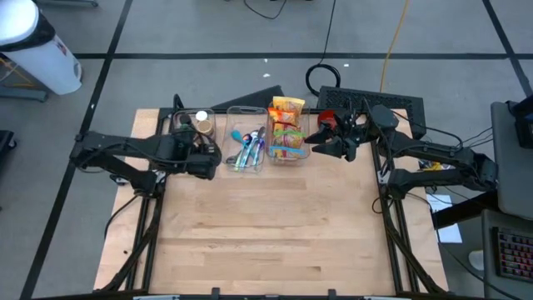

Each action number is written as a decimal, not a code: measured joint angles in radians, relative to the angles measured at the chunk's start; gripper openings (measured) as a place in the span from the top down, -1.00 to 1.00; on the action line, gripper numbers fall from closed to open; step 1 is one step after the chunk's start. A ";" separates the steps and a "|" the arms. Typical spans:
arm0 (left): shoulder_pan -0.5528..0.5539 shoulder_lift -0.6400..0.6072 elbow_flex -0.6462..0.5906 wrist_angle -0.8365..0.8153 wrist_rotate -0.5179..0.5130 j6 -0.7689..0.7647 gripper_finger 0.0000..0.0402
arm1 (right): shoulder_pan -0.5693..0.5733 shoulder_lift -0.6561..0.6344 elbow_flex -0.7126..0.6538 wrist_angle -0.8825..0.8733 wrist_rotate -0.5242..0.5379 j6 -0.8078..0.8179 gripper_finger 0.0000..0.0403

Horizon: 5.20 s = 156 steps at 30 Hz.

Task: Pick & Place Food Item
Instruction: Put the purple spice bottle into the left transparent bin, then return to Home Position

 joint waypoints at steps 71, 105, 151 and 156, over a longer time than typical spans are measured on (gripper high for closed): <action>0.343 0.156 -0.340 0.463 0.176 0.205 -0.53 | 0.105 0.005 -0.001 -0.113 0.175 -0.075 -0.32; 0.382 -0.103 -0.149 0.438 0.196 0.699 0.00 | 0.104 0.005 -0.001 -0.113 0.178 -0.109 -0.32; 0.308 -1.297 -1.088 1.602 0.471 1.531 0.85 | -0.130 -0.295 -0.024 -0.306 0.480 -0.233 -0.32; 0.308 -1.301 -1.211 1.763 0.460 1.509 0.85 | -0.129 -0.318 -0.081 -0.307 0.502 -0.221 -0.32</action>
